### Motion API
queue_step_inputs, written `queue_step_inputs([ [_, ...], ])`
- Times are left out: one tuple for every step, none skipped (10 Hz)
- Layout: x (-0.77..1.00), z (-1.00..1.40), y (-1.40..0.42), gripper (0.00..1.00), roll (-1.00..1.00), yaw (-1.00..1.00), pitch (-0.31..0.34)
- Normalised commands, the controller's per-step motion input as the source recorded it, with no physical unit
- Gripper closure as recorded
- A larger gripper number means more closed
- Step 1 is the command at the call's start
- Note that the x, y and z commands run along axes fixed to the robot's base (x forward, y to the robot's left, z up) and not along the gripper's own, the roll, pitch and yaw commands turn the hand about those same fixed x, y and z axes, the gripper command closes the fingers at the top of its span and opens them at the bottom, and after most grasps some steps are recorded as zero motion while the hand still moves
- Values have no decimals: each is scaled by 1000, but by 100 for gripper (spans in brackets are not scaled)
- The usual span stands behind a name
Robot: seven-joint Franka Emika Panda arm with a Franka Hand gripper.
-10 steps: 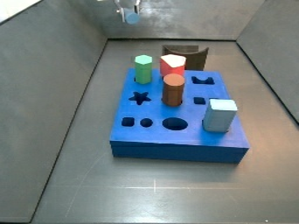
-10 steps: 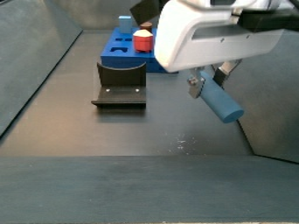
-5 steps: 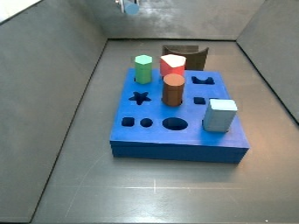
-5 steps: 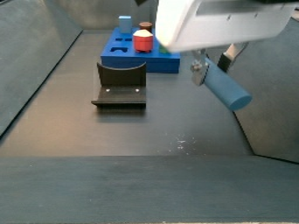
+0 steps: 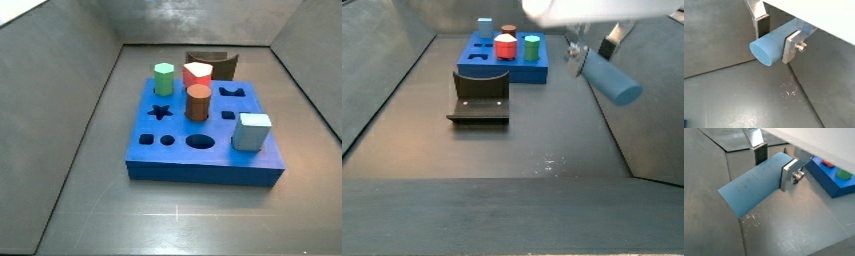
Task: Pick up the oval object. Move up. Place the oval object on the fixture. Regrasp the oval object. Move to above the board. Insert the oval object.
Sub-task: Place the oval object on the fixture.
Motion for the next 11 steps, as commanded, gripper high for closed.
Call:
queue_step_inputs([
  [1000,100,-655,100,78,-1000,24],
  [1000,73,-654,100,74,-1000,23],
  [1000,51,-561,100,89,-1000,36],
  [1000,52,-530,100,94,-1000,41],
  [1000,45,-482,100,108,-956,70],
  [1000,43,-456,100,103,-801,77],
  [1000,35,-382,100,92,-404,99],
  [1000,33,-349,100,88,-272,107],
  [1000,29,-294,100,81,-138,124],
  [1000,30,-254,100,72,-68,139],
  [1000,26,-222,100,68,-28,146],
])
